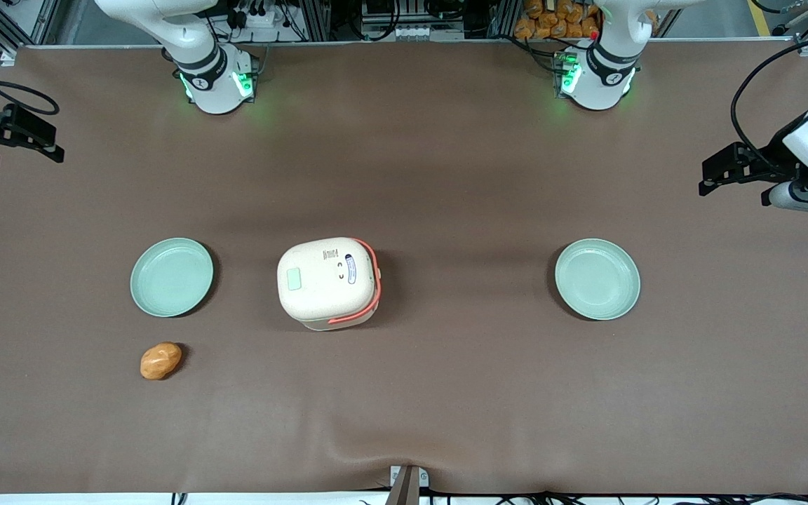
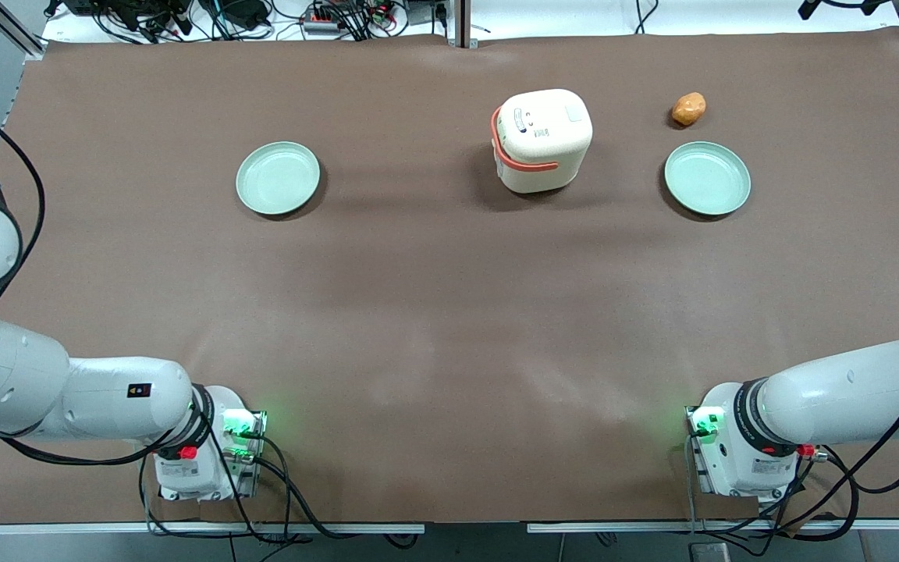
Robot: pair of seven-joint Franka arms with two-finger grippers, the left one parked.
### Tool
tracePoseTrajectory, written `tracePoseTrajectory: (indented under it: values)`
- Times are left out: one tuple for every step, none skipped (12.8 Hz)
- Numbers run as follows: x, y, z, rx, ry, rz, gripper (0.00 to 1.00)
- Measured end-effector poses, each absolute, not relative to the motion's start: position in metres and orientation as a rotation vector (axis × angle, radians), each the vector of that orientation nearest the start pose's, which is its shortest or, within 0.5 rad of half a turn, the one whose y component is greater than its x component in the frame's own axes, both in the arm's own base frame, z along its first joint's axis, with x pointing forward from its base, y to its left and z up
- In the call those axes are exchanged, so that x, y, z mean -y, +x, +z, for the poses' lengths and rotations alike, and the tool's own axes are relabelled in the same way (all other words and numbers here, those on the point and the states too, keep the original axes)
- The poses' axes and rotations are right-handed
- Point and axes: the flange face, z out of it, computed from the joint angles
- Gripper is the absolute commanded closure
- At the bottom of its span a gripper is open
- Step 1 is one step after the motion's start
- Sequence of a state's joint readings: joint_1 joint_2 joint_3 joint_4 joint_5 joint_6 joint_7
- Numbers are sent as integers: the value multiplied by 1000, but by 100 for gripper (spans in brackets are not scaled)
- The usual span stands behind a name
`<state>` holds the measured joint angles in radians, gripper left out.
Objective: Press rice cooker button with right arm
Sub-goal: 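Move the right gripper over the white rice cooker's green button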
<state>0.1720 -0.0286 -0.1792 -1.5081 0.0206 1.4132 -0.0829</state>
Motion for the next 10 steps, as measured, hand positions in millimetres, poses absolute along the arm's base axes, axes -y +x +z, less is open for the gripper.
tracePoseTrajectory:
  values:
    - [-2, 532, 651, 135, -3108, 116, 0]
    - [-13, 535, 646, 163, -3107, 128, 0]
    - [-26, 539, 641, 198, -3104, 134, 24]
    - [-42, 543, 636, 235, -3098, 129, 59]
    - [-58, 548, 630, 271, -3091, 121, 84]
    - [-75, 552, 623, 306, -3085, 117, 100]
    - [-94, 557, 615, 337, -3081, 111, 100]
    - [-115, 561, 604, 361, -3081, 115, 100]
    - [-137, 565, 593, 372, -3086, 121, 100]
    - [-160, 568, 581, 363, -3093, 117, 100]
